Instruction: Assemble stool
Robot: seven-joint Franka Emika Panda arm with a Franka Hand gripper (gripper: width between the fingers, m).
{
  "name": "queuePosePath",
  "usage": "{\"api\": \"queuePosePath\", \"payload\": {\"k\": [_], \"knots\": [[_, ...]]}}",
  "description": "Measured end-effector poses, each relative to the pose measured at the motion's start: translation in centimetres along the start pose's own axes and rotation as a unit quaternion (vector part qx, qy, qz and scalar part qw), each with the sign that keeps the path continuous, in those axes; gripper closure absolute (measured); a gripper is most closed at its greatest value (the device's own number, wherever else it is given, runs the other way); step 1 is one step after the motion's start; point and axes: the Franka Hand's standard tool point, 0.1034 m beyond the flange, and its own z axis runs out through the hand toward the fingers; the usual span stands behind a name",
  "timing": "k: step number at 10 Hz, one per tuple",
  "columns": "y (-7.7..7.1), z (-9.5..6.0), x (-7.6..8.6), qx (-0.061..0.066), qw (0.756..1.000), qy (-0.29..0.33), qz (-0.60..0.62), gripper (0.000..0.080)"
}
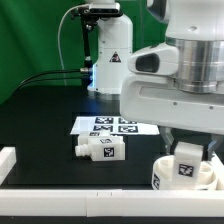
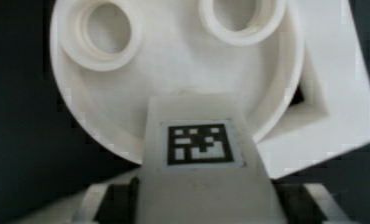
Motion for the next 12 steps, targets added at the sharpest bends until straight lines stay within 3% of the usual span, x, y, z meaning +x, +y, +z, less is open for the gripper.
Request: {"api": "queuePosePath", "payload": {"k": [1, 5, 7, 8, 9, 12], "knots": [[0.3, 0.1, 0.2, 0.005, 1.0, -0.004, 0.026, 0.0465], [0.7, 0.1, -0.1, -0.003, 0.984, -0.01, 0.178, 0.0465], [1.8, 0.2, -0.4, -0.019, 0.932, -0.003, 0.362, 0.0464], [2.3, 0.2, -0.6, -0.022, 0.909, 0.002, 0.416, 0.0464], [2.6, 0.2, -0.9, -0.016, 0.893, 0.009, 0.45, 0.0464], [2.7, 0.3, -1.0, -0.021, 0.882, 0.011, 0.47, 0.0462]]}}
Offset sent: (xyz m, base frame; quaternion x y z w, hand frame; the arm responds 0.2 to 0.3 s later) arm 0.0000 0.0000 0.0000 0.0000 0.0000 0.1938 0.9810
